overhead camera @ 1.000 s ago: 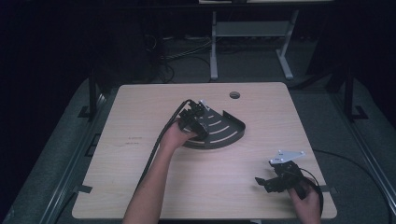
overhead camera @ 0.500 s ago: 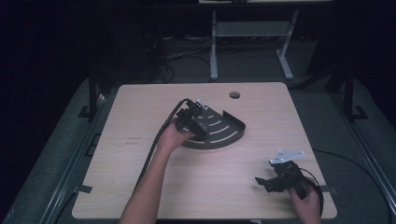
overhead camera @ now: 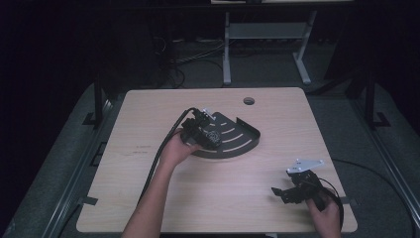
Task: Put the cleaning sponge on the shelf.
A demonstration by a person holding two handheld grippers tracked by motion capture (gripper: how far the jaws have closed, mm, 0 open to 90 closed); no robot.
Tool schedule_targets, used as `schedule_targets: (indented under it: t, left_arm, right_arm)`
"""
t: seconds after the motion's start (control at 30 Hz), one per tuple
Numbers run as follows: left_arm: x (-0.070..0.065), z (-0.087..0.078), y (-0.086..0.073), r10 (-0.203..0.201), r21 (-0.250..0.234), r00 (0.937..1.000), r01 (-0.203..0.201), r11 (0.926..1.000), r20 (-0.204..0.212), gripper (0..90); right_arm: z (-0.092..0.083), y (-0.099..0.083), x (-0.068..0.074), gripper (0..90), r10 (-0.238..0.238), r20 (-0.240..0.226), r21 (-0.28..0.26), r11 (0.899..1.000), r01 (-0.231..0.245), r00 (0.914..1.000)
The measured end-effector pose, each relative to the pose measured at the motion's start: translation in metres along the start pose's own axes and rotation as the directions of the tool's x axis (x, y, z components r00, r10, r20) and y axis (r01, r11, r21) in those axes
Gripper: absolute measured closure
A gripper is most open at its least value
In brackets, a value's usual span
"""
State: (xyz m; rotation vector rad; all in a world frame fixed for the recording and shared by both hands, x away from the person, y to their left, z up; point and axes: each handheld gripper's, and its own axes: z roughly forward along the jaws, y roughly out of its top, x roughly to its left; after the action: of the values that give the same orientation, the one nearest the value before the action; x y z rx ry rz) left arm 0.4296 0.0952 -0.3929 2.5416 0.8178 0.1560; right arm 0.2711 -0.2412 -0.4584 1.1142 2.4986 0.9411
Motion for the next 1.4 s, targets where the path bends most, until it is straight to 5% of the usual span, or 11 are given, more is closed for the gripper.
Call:
schedule_targets:
  t: [0.57, 1.4]
  left_arm:
    - [-0.019, -0.019, -0.017, 0.039, -0.04, 0.9992, -0.039, 0.9984, -0.003, 20.8]
    - [-0.027, -0.027, -0.052, 0.017, -0.045, 0.9998, -0.017, 0.9989, 0.006, 21.0]
  right_arm:
    - [0.001, 0.001, 0.001, 14.0, -0.003, 0.011, 0.012, 1.0, 0.003, 0.9999]
    - [0.007, 0.004, 0.001, 14.0, -0.02, 0.015, 0.036, 0.999, 0.019, 0.9997]
